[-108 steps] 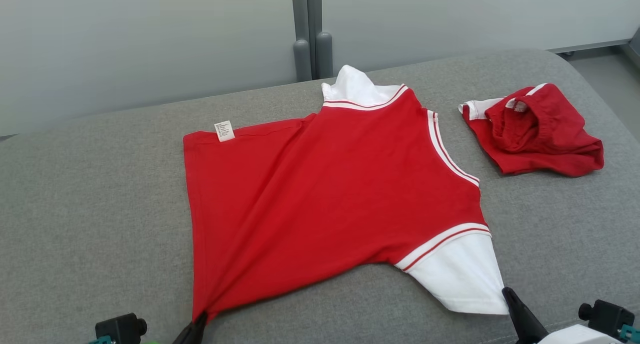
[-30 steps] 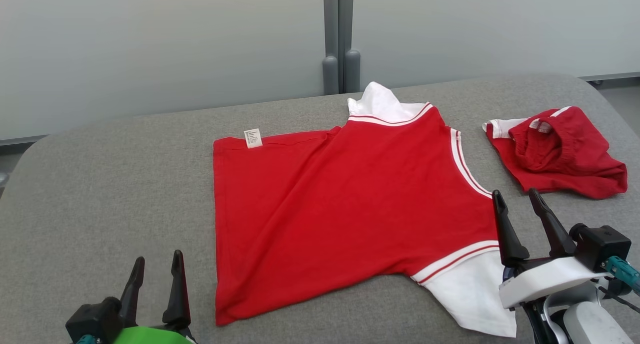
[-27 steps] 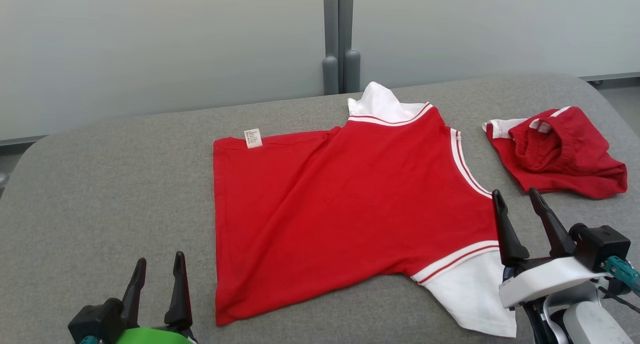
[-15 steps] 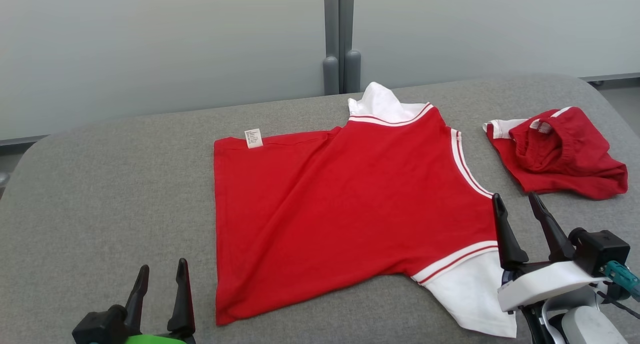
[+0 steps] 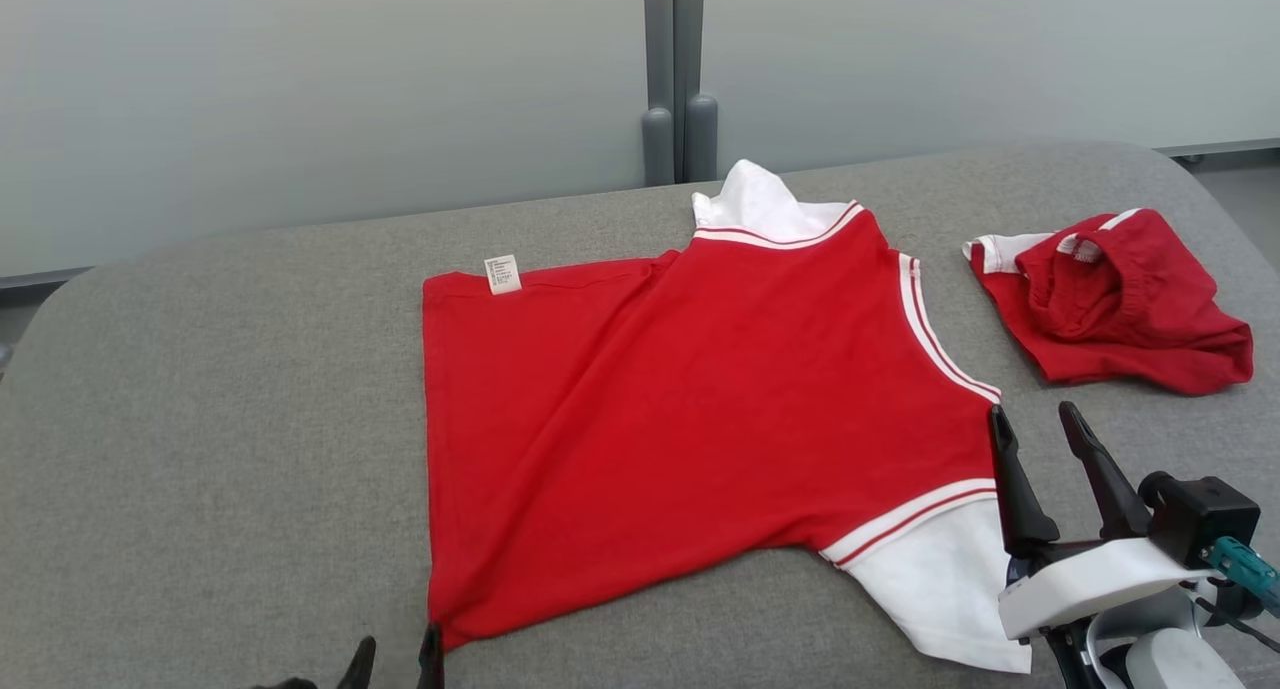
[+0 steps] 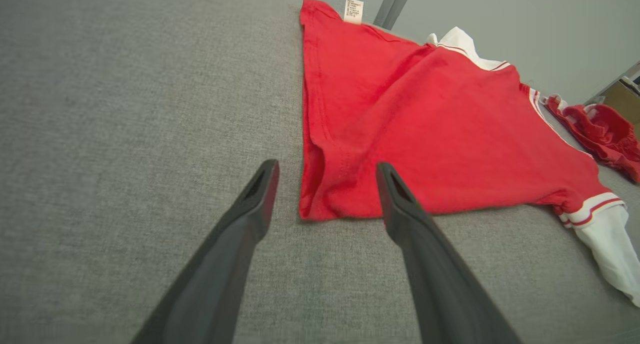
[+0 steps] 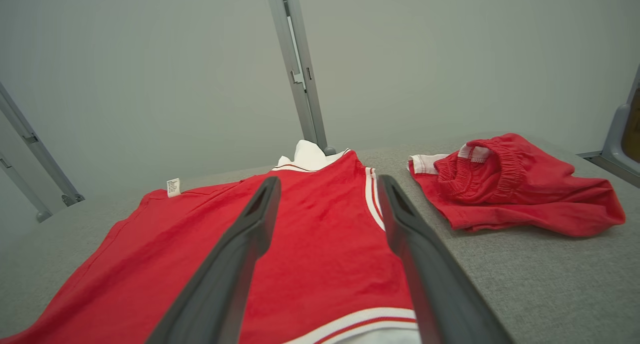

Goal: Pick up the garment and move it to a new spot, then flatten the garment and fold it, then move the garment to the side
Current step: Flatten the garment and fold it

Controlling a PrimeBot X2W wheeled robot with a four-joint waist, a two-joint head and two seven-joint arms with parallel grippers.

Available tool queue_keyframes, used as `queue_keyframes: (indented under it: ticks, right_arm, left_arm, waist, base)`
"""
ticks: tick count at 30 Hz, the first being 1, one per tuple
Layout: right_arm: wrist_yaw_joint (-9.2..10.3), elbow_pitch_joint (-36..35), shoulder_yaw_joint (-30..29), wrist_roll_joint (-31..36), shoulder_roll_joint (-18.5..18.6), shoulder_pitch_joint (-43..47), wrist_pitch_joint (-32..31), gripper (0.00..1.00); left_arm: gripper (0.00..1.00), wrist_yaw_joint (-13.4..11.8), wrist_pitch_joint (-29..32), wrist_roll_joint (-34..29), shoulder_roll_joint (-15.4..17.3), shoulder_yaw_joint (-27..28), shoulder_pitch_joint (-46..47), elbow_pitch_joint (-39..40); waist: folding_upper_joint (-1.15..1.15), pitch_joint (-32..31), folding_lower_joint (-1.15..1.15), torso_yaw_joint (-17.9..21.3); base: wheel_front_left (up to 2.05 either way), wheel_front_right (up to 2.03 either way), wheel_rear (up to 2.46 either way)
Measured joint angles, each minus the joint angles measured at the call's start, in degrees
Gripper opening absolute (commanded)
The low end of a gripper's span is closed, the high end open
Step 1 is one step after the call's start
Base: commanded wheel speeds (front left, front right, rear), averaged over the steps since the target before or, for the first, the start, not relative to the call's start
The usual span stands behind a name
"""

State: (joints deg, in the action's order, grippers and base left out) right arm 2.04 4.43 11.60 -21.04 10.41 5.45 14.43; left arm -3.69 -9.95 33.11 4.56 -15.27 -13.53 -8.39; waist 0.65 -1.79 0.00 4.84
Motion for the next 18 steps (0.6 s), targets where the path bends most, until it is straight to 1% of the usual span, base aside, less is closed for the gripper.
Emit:
queue_keyframes:
  ticks: [3,5,14,15,18]
  right_arm:
    - [-0.19,0.42,-0.11,0.00,-0.12,0.03,0.00,1.00]
    - [-0.52,0.77,-0.14,0.00,-0.20,0.07,0.00,1.00]
    - [-1.22,1.77,-0.11,0.00,-0.88,0.08,0.00,1.00]
    - [-1.52,1.83,-0.11,0.00,-0.92,0.08,0.00,1.00]
    - [-1.53,2.03,-0.18,0.00,-0.96,0.05,0.00,1.00]
  left_arm:
    - [1.00,0.66,1.87,1.80,-0.07,-0.57,-0.60,-1.55]
    - [1.00,0.67,2.86,2.08,-0.10,-0.93,-0.60,-2.45]
    - [1.00,1.15,4.46,4.69,-0.38,-1.09,-0.26,-4.69]
    - [1.00,1.15,4.46,5.02,-0.45,-1.03,-0.06,-5.16]
    - [1.00,1.15,4.67,5.28,-0.51,-0.82,0.98,-6.23]
  waist:
    - [0.00,0.21,0.00,0.19]
    - [0.00,0.38,0.00,0.35]
    - [0.00,1.46,0.00,1.63]
    - [0.00,1.60,0.00,1.86]
    - [0.00,2.07,0.00,2.56]
  base:
    - [0.00,0.00,0.00]
    - [0.00,0.00,0.00]
    - [0.00,0.00,0.00]
    - [0.00,0.00,0.00]
    - [0.00,0.00,0.00]
